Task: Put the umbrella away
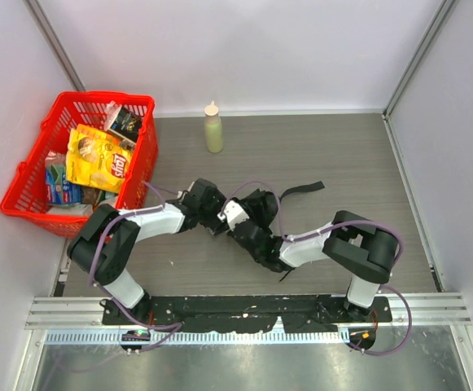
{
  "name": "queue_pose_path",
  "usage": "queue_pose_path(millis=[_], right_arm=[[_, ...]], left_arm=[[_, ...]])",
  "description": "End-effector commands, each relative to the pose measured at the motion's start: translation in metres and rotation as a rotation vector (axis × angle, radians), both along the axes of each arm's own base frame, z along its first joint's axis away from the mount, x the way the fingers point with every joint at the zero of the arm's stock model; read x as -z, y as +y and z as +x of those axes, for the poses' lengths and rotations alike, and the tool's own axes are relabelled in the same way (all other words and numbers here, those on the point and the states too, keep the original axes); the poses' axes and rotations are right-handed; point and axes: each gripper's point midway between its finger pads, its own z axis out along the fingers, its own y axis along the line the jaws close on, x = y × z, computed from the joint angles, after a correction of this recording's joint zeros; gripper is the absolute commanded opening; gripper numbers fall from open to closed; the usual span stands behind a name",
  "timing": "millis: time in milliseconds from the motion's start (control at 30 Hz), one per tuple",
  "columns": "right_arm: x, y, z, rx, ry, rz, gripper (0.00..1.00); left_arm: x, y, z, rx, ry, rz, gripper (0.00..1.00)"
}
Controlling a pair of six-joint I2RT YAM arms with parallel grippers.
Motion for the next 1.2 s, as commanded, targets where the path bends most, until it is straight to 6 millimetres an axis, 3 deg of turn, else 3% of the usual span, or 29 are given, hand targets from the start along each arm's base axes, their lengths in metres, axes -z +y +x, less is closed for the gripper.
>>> queue_pose_path(millis=[0,100,133,367,400,533,667,700,800,833,900,933,967,1000,1033,1133,1167], right_arm=[[0.049,-0.001,-0.034,-0.098,0.302,0.182,0.00],[0.045,-0.004,-0.033,-0.139,0.396,0.339,0.00],[0.042,0.003,-0.045,-0.210,0.452,0.395,0.00],[0.020,0.023,-0.059,-0.375,0.634,0.607,0.01],[0.018,0.027,-0.063,-0.389,0.674,0.629,0.00],[0.016,0.033,-0.066,-0.397,0.733,0.659,0.00],[0.015,0.033,-0.063,-0.338,0.778,0.666,0.01],[0.020,0.029,-0.058,-0.254,0.802,0.652,0.09],[0.009,0.017,-0.047,-0.101,0.806,0.608,0.35],[0.003,0.008,-0.042,-0.018,0.804,0.591,0.52],[-0.024,-0.004,-0.037,0.045,0.758,0.589,0.67],[-0.032,-0.010,-0.035,0.071,0.736,0.590,0.71],[-0.054,-0.018,-0.031,0.089,0.689,0.620,0.76],[-0.059,-0.030,-0.027,0.132,0.675,0.621,0.77],[-0.079,-0.038,-0.023,0.160,0.637,0.671,0.77],[-0.089,-0.093,0.006,0.428,0.603,0.780,0.77],[-0.093,-0.099,0.009,0.479,0.622,0.843,0.78]], left_arm=[[0.063,0.045,-0.055,0.045,0.151,0.191,0.75],[0.069,0.048,-0.055,0.043,0.127,0.190,0.81],[0.072,0.050,-0.055,0.044,0.121,0.199,0.81],[0.093,0.058,-0.050,0.048,0.108,0.265,0.79],[0.094,0.056,-0.047,0.046,0.094,0.262,0.73],[0.099,0.057,-0.048,0.047,0.067,0.248,0.32],[0.097,0.055,-0.049,0.061,0.049,0.231,0.01],[0.097,0.056,-0.051,0.064,0.050,0.232,0.00],[0.091,0.056,-0.050,0.069,0.028,0.221,0.00],[0.090,0.055,-0.050,0.075,0.018,0.212,0.00],[0.086,0.054,-0.050,0.078,0.009,0.198,0.00],[0.084,0.053,-0.051,0.083,0.008,0.194,0.00],[0.082,0.052,-0.051,0.090,-0.001,0.191,0.00],[0.080,0.052,-0.050,0.093,-0.004,0.190,0.00],[0.079,0.052,-0.050,0.096,-0.006,0.190,0.00],[0.073,0.047,-0.052,0.111,-0.007,0.159,0.00],[0.071,0.046,-0.052,0.113,-0.011,0.151,0.00]])
